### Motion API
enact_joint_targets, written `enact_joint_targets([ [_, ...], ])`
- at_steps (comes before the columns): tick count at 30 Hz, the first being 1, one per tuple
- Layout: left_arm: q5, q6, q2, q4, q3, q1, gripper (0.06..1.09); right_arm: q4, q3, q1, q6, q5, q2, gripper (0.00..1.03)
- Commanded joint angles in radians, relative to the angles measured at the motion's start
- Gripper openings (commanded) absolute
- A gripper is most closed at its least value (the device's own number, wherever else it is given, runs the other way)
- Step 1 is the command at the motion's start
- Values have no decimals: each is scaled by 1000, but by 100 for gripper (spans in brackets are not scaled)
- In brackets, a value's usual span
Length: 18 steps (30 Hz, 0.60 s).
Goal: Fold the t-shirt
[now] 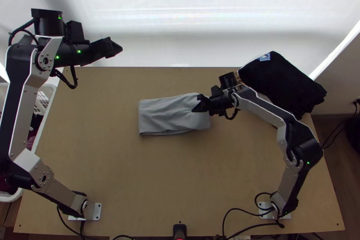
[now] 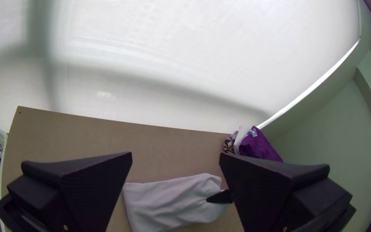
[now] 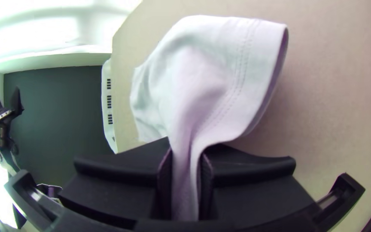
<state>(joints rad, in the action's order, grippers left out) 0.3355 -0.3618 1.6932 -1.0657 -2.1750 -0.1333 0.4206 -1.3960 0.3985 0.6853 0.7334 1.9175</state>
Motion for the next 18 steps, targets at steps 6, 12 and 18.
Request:
enact_joint_targets([
  [6,-1,14,-35,-5,12,8,105,17,-101,-64,71,1,-201,3],
  [12,-1,11,-36,-5,12,8,105,33,-233,-130,71,-23,-236,3],
  [18,-1,11,-44,-5,15,9,105,32,-359,-236,69,-28,-235,3],
])
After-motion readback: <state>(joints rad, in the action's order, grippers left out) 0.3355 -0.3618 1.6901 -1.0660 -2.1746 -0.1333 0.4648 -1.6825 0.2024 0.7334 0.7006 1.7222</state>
